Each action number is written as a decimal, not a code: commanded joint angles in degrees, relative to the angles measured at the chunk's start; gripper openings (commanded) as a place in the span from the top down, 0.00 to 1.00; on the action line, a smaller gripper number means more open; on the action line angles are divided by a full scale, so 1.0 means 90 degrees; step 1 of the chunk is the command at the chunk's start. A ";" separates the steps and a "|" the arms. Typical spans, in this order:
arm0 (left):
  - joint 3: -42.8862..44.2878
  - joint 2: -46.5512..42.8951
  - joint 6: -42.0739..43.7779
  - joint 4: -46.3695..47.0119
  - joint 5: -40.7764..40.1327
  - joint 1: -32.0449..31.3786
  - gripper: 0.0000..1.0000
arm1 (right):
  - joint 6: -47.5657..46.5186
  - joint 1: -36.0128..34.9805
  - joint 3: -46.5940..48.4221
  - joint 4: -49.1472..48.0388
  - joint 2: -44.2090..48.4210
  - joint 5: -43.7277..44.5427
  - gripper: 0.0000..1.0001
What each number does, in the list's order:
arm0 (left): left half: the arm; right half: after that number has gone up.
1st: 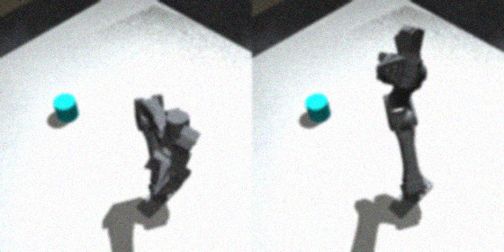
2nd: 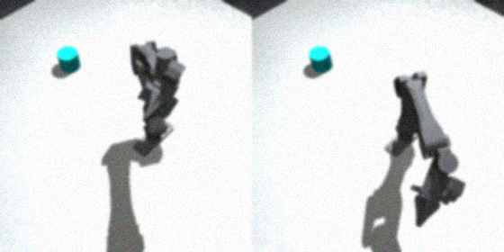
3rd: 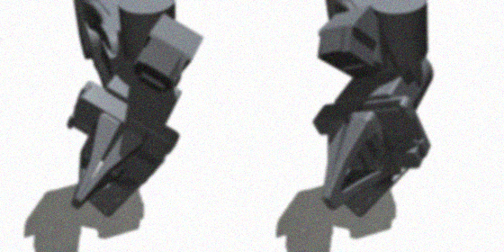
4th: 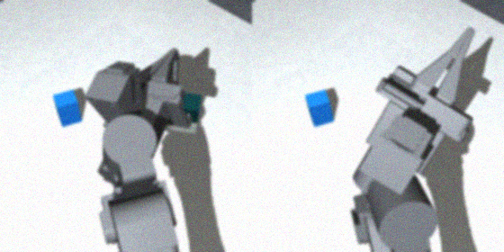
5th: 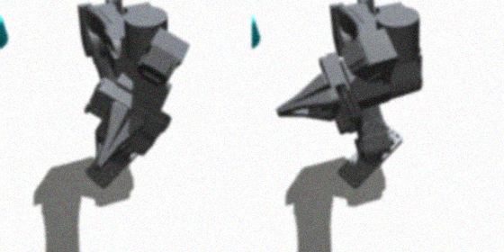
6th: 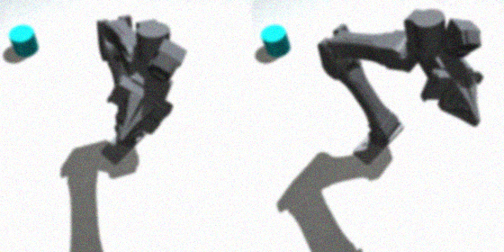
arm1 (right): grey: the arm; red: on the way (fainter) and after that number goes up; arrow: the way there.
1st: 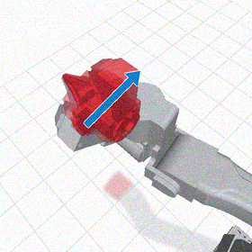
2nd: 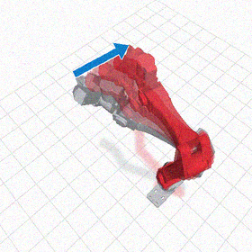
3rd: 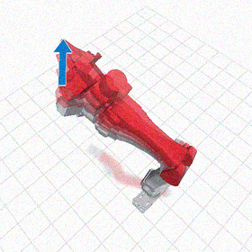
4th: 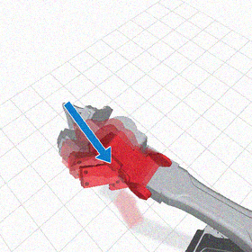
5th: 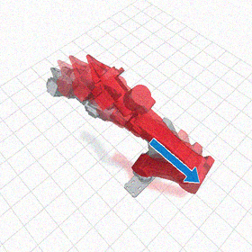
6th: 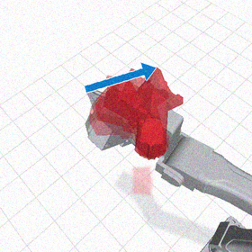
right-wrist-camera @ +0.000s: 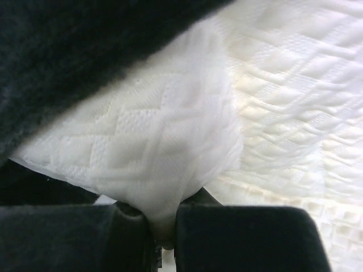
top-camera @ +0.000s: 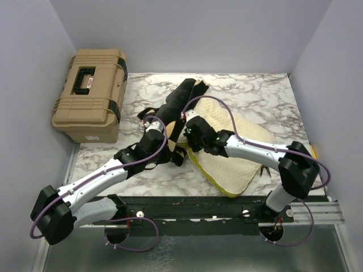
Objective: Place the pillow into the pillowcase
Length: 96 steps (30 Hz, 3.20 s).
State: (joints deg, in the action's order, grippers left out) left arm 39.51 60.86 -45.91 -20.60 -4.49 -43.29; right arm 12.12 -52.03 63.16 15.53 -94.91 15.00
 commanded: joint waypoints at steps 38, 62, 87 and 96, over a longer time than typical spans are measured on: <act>0.3571 0.0166 0.1141 -0.1233 -0.3463 -0.2800 0.10 | 0.0754 0.1244 -0.1851 -0.2373 0.1852 -0.5306 0.57; 0.7599 0.5680 0.3252 -0.2916 -0.4006 0.0396 0.14 | 0.1175 0.3148 -0.0741 -0.0079 0.1374 -0.4658 0.11; 0.6865 0.4703 0.3551 -0.1338 -0.0016 0.0524 1.00 | 0.0945 0.3860 0.0209 -0.0812 0.0577 -0.5409 0.09; 0.5945 0.3792 0.3291 -0.0214 0.1764 0.0535 1.00 | 0.0205 0.3940 0.0317 -0.2668 0.0173 -0.6168 0.07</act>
State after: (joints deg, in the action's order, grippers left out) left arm 95.48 97.62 -14.37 -29.74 -0.19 -37.69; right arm 18.28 -16.80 65.73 2.55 -91.07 -35.51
